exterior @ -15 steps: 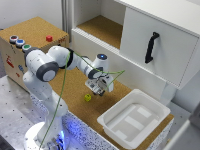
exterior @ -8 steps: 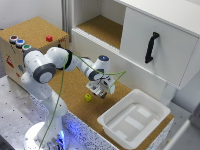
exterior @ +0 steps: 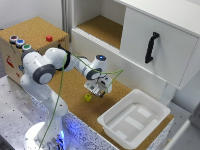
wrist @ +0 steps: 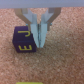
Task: Push the purple block towards the left
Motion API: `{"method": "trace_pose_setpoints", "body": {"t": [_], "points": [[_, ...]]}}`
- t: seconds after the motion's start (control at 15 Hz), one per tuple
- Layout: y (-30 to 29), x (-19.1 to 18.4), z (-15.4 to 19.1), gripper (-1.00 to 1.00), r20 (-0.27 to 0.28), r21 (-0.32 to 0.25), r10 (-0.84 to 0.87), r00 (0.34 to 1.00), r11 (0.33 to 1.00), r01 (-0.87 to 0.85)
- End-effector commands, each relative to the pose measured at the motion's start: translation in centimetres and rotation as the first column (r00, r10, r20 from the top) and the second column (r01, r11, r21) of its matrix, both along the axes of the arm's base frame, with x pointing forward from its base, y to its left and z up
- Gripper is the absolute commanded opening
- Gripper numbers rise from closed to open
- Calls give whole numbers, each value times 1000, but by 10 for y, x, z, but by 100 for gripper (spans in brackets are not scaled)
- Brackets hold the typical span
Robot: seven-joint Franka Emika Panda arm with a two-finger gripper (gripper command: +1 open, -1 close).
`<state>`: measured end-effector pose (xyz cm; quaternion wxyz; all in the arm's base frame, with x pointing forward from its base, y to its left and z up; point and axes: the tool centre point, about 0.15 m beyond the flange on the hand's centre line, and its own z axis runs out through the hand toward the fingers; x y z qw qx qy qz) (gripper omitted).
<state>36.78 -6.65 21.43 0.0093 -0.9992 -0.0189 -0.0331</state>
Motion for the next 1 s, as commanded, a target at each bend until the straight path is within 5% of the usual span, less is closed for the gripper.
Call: {"method": "trace_pose_setpoints", "body": {"t": [0.0,0.47,0.93], "points": [[28,9,-7,-100,70,-12,-4,998,1000,4],[41,-1,-9,-100,20,-32,12,1000,999,-11],[67,10,-7,-100,15,23,-4,1000,1000,4]]}}
